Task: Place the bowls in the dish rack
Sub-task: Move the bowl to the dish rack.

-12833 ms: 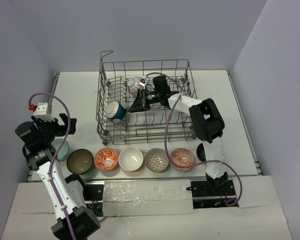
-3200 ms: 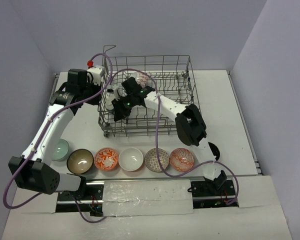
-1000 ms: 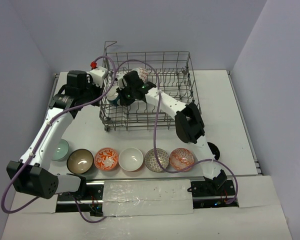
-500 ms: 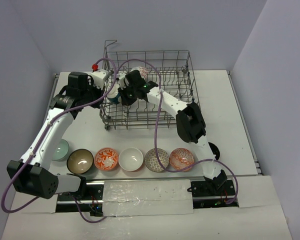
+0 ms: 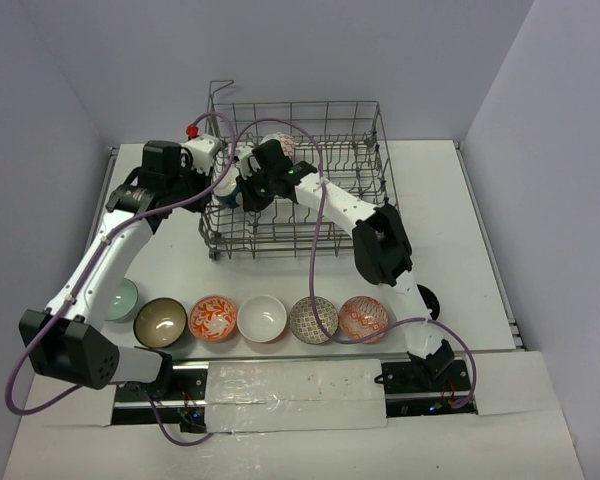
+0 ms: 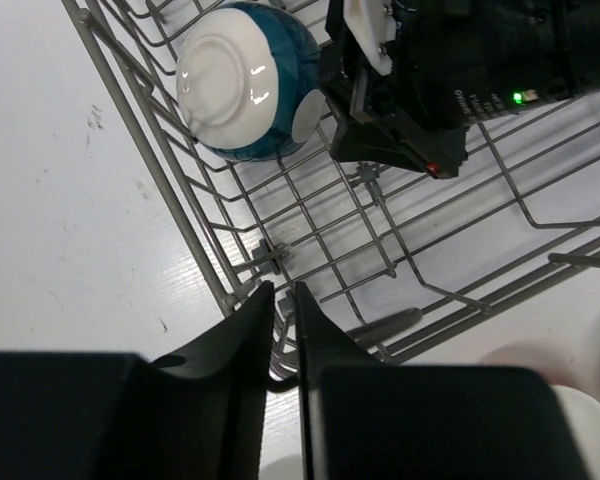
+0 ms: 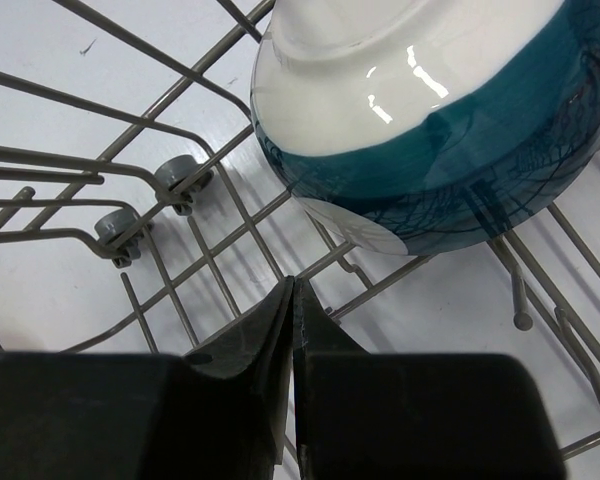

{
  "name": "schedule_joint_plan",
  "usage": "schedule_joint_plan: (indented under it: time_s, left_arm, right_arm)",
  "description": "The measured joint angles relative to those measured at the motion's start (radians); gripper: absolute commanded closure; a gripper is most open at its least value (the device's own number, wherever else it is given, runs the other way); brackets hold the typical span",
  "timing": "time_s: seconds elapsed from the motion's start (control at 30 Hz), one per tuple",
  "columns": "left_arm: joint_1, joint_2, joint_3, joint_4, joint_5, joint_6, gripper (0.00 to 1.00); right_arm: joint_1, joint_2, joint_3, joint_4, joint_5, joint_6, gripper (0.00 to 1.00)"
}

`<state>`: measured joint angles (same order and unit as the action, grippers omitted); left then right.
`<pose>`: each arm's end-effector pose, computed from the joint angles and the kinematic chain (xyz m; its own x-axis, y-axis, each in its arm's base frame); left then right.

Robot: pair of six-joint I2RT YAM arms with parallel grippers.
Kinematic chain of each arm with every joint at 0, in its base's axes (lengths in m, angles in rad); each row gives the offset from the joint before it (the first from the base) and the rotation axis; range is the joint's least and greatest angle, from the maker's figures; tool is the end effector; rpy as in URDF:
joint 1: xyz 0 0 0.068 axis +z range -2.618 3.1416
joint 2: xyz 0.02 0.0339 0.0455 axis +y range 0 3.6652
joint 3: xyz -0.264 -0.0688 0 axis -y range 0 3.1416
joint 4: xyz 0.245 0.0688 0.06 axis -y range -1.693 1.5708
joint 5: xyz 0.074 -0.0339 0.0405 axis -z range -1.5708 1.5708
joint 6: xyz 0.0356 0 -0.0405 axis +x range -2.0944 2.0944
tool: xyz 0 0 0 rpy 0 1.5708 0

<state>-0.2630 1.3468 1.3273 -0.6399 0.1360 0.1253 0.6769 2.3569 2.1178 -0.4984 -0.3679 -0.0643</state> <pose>0.2825 -0.0811 0.3592 -0.5418 0.2741 -0.7945 0.4322 0.9017 0.0164 0.4117 0.3472 0.2282 -0.4722 -0.4564 -0.7542 -0.8240 0.5324 0.1938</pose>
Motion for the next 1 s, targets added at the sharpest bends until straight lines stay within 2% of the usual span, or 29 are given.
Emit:
schedule_joint_plan:
  time_s: [0.07,0.13,0.17,0.5,0.67,1.0]
  left_arm:
    - [0.0,0.019,0.011,-0.001,-0.007,-0.008,0.86]
    - [0.0,0.034,0.018,-0.001,-0.014,-0.011,0.99]
    - [0.0,0.039,0.02,-0.001,-0.018,-0.013,1.0]
    - [-0.006,0.038,0.02,-0.008,-0.021,0.011,1.0]
    - [-0.018,0.024,0.016,-0.024,-0.035,0.041,1.0]
    - [-0.025,0.009,0.001,-0.013,-0.051,0.058,1.0]
  right_arm:
    - [0.0,0.0,0.0,-0.001,-0.002,-0.005,0.91]
    - [0.0,0.0,0.0,-0.002,-0.007,-0.008,0.91]
    - [-0.001,0.0,0.0,-0.002,-0.009,-0.009,0.91]
    - [-0.003,0.0,0.0,-0.004,-0.019,-0.012,0.89]
    - [-0.003,0.0,0.0,-0.007,-0.027,-0.012,0.83]
    - [-0.003,0.0,0.001,-0.027,-0.068,-0.032,0.83]
